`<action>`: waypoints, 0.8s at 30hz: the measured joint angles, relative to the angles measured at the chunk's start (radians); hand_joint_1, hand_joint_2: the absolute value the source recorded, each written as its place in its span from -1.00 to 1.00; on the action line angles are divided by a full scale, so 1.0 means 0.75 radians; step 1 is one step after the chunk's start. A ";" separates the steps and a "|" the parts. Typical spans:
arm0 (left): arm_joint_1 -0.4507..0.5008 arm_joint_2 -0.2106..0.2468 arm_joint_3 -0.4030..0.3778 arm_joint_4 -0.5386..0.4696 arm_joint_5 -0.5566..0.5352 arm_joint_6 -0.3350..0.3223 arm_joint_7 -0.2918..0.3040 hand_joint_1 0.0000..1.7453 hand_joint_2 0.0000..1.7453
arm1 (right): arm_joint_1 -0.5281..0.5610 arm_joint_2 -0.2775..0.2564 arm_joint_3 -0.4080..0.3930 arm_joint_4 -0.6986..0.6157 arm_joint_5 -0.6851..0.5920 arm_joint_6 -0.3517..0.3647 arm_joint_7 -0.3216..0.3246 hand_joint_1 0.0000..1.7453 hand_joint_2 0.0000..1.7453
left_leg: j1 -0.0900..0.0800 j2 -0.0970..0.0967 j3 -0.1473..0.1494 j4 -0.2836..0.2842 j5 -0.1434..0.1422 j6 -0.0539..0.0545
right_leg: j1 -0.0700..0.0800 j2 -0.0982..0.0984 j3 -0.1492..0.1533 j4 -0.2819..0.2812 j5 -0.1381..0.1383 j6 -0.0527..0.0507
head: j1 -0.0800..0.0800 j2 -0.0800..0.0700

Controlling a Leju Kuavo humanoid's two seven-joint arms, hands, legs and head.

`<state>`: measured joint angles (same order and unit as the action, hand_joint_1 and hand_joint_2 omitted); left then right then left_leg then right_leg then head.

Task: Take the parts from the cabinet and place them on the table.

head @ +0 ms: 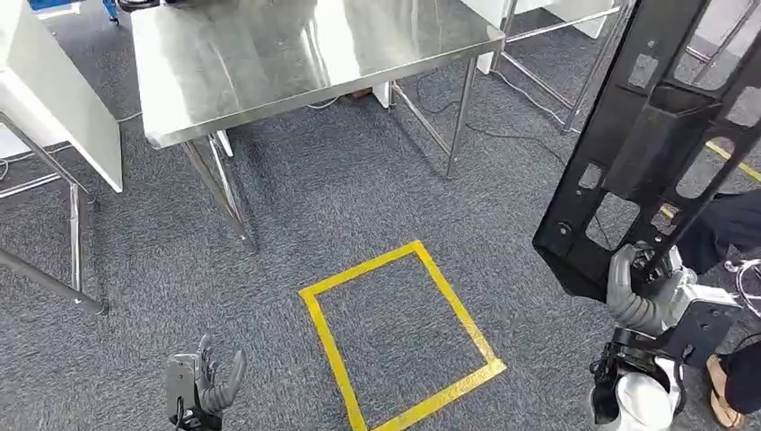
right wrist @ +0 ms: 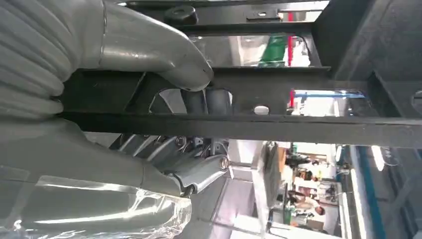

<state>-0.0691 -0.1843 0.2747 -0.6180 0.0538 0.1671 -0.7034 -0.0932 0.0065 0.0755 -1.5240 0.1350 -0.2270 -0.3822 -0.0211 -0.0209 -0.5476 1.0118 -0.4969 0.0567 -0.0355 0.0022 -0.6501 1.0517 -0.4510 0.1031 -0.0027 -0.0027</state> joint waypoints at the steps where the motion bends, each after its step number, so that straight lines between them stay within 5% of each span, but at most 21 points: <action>1: 0.000 -0.002 -0.002 0.000 0.000 0.001 0.001 -1.00 1.00 | -0.006 -0.002 -0.001 -0.001 0.000 0.002 -0.003 1.00 1.00 | 0.001 0.001 -0.011 0.008 -0.009 -0.007 | 0.009 0.000 0.006 -0.013 -0.020 -0.043 | 0.001 0.000; 3: 0.004 -0.002 -0.004 0.001 0.000 0.001 -0.001 -1.00 1.00 | 0.001 -0.002 -0.003 0.000 0.001 0.004 -0.001 1.00 1.00 | 0.000 0.000 -0.007 0.012 -0.020 -0.014 | 0.005 0.000 0.016 -0.011 -0.008 -0.080 | -0.013 0.000; 5: 0.003 0.002 -0.004 0.000 0.003 0.002 0.001 -1.00 1.00 | -0.002 0.003 -0.004 -0.001 0.002 0.005 -0.001 1.00 1.00 | 0.007 0.004 -0.005 0.032 -0.029 -0.025 | -0.003 0.003 0.038 -0.013 -0.009 -0.088 | -0.014 0.000; 7: 0.001 0.001 -0.005 0.000 0.003 0.001 0.000 -1.00 1.00 | -0.011 0.003 -0.005 -0.001 0.001 0.005 -0.002 1.00 1.00 | 0.015 0.014 -0.098 0.193 -0.055 -0.043 | -0.003 0.002 0.055 -0.015 -0.022 -0.106 | -0.016 0.000; 9: 0.005 0.001 -0.005 0.001 0.003 -0.001 0.000 -1.00 1.00 | -0.013 0.003 -0.006 -0.001 0.001 0.005 -0.002 1.00 1.00 | 0.024 0.019 -0.227 0.372 -0.132 -0.056 | -0.002 0.002 0.067 -0.015 -0.038 -0.114 | -0.016 0.000; 11: 0.009 0.001 -0.005 0.004 0.003 -0.004 0.000 -1.00 1.00 | -0.012 0.003 -0.007 -0.001 0.001 0.005 -0.002 1.00 1.00 | 0.030 0.020 -0.288 0.394 -0.127 -0.058 | 0.000 0.005 0.089 -0.015 -0.057 -0.115 | -0.016 0.000; 13: 0.008 0.001 -0.005 0.005 0.003 -0.005 0.000 -1.00 1.00 | -0.013 0.005 -0.007 -0.001 0.002 0.005 -0.002 1.00 1.00 | 0.029 0.021 -0.246 0.231 0.000 -0.042 | 0.003 0.007 0.120 -0.017 -0.078 -0.112 | -0.017 0.000; 15: 0.008 0.005 -0.005 0.005 0.003 -0.008 0.000 -1.00 1.00 | -0.014 0.006 -0.007 -0.001 0.002 0.006 -0.002 1.00 1.00 | 0.017 0.022 -0.184 0.036 0.145 -0.002 | 0.001 0.007 0.143 -0.024 -0.098 -0.108 | -0.014 0.000; 16: 0.009 0.007 -0.005 0.006 0.004 -0.008 0.000 -1.00 1.00 | -0.017 0.006 -0.007 0.000 0.002 0.006 -0.002 1.00 1.00 | 0.007 0.023 -0.177 0.043 0.101 0.005 | 0.007 0.012 0.156 -0.034 -0.104 -0.098 | -0.010 0.000; 19: 0.007 0.007 -0.005 0.006 0.010 -0.011 0.000 -1.00 1.00 | -0.020 0.006 -0.009 0.000 0.002 0.005 -0.002 1.00 1.00 | -0.006 0.020 -0.138 0.007 0.098 0.024 | 0.012 0.010 0.192 -0.027 -0.092 -0.070 | -0.014 0.000; 21: 0.001 0.004 -0.006 0.007 0.016 -0.012 -0.001 -1.00 1.00 | -0.026 0.006 -0.008 0.001 0.002 0.006 -0.001 1.00 1.00 | 0.003 0.020 -0.085 -0.017 0.101 0.029 | 0.010 0.006 0.163 0.041 -0.118 -0.074 | -0.013 0.000; 24: -0.002 0.003 -0.006 0.008 0.026 -0.009 0.000 -1.00 1.00 | -0.030 0.000 -0.007 0.005 0.002 0.006 -0.002 1.00 1.00 | 0.003 0.017 -0.069 -0.017 0.079 0.039 | 0.011 0.007 -0.018 0.309 -0.203 -0.086 | -0.010 0.000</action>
<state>-0.0706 -0.1823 0.2705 -0.6123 0.0736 0.1602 -0.7034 -0.1155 0.0069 0.0702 -1.5206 0.1362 -0.2224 -0.3834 -0.0192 -0.0082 -0.5990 0.9993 -0.4374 0.0856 -0.0275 0.0072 -0.6634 1.2836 -0.6034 0.0384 -0.0099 -0.0027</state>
